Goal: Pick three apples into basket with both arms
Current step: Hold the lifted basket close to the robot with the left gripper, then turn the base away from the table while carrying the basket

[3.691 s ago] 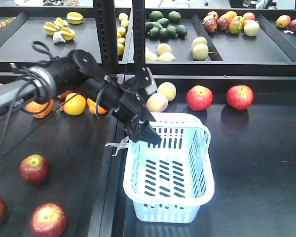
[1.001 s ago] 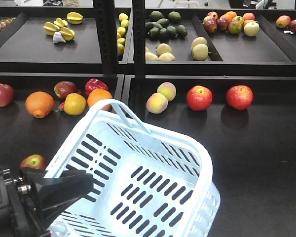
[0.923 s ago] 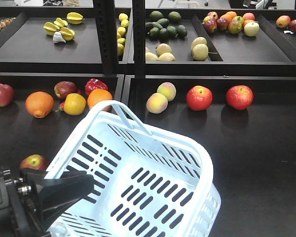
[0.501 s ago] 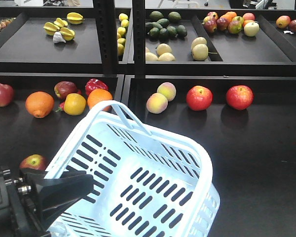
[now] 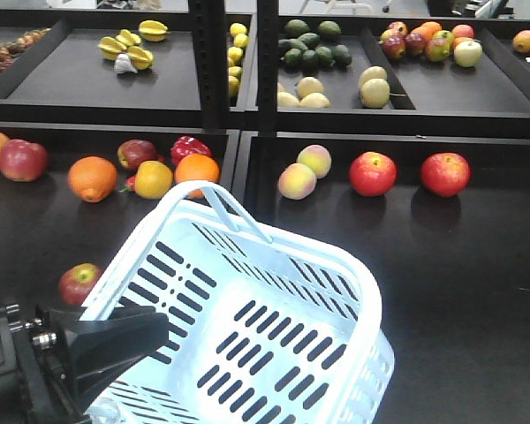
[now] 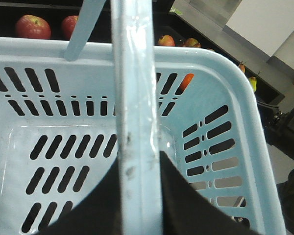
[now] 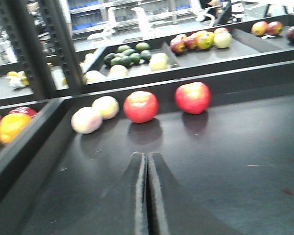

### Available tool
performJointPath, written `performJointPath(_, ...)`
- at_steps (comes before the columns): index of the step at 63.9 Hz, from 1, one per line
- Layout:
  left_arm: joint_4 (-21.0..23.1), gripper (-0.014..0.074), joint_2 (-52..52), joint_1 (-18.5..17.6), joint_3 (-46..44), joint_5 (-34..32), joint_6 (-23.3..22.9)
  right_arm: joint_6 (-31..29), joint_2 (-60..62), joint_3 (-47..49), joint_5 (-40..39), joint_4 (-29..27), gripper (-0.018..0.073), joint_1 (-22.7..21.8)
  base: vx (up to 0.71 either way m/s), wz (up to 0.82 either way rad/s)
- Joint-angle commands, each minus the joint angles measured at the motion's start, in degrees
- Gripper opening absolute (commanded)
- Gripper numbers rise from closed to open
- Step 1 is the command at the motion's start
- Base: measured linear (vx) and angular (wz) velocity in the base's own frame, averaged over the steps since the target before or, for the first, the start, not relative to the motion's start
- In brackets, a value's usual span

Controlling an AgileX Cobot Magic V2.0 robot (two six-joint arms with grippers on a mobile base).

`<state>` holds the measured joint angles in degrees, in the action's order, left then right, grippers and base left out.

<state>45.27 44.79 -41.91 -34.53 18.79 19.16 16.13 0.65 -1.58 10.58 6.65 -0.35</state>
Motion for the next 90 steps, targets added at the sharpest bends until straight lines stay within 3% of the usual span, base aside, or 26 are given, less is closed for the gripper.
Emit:
performJointPath(1,1.6,-0.0008,-0.7,-0.2,-2.0,-4.1,-0.2,-0.3,0.3,-0.4,-4.2,0.6,-0.0005,-0.1,-0.08,0.19)
performJointPath(33,1.6,-0.0008,-0.7,-0.2,-2.0,-4.1,-0.2,-0.3,0.3,-0.4,-4.2,0.6,-0.0005,-0.1,-0.11,0.4)
performJointPath(90,1.6,-0.0008,-0.7,-0.2,-2.0,-4.1,-0.2,-0.3,0.3,-0.4,-4.2,0.6,-0.0005,-0.1,-0.18,0.69)
